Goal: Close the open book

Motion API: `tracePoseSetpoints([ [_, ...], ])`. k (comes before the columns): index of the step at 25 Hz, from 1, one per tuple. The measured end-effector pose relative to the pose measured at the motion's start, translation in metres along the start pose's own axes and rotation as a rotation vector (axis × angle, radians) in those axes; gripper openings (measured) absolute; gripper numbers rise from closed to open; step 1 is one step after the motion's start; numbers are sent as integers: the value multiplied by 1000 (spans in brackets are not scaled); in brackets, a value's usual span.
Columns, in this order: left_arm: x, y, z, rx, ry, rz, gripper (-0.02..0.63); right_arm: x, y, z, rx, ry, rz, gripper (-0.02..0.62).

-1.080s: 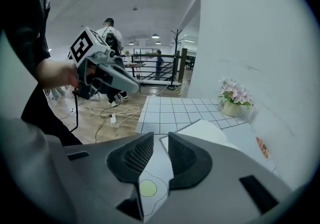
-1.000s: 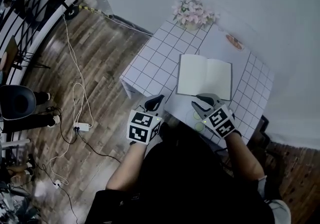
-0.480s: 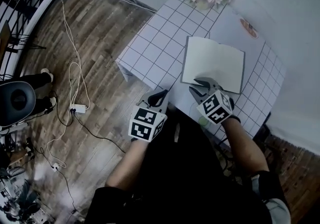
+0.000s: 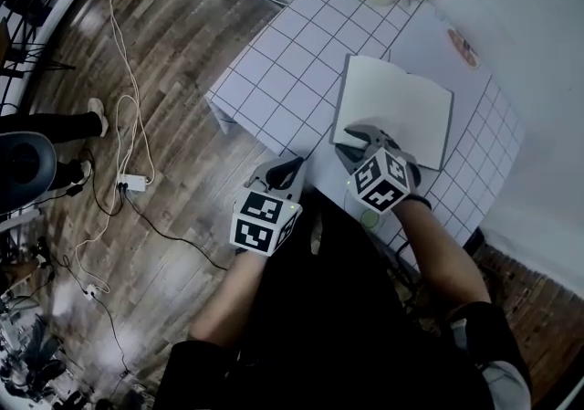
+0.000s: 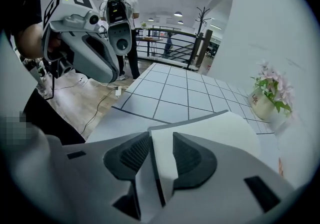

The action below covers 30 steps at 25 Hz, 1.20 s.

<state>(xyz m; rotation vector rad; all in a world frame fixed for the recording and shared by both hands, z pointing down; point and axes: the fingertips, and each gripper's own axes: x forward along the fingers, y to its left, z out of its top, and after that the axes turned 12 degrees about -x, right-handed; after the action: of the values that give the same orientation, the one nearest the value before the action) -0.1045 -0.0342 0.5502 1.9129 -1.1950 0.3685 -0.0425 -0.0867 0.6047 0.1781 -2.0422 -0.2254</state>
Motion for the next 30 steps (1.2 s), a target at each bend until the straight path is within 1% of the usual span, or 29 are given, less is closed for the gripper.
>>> tracePoseSetpoints([
  [2, -1, 3, 1, -4, -3, 6, 14, 4, 1, 1, -30, 6, 7, 156],
  [5, -3, 7, 2, -12, -12, 14, 14, 6, 1, 0, -58, 7, 23, 156],
  [9, -7, 12, -1, -32, -13, 21, 14, 6, 2, 0, -81, 4, 74, 152],
  [13, -12, 13, -4, -41, -17, 20, 14, 4, -1, 1, -44, -28, 139, 146],
  [16, -13, 14, -6, -46, -19, 21, 14, 6, -4, -2, -5, -52, 159, 132],
  [18, -16, 14, -7, -47, -18, 23, 14, 6, -6, -1, -9, -50, 158, 124],
  [22, -24, 14, -12, -53, -14, 20, 14, 4, 1, 3, -95, -6, 133, 109],
  [25, -23, 13, -12, -52, -12, 14, 14, 6, 9, 2, -162, 12, 115, 44],
  [27, -21, 11, -9, -46, -11, 9, 14, 7, 10, 1, -175, 20, 96, 18],
  [30, -25, 7, -3, -37, -17, -3, 14, -2, 8, 6, -161, 25, 64, 12],
])
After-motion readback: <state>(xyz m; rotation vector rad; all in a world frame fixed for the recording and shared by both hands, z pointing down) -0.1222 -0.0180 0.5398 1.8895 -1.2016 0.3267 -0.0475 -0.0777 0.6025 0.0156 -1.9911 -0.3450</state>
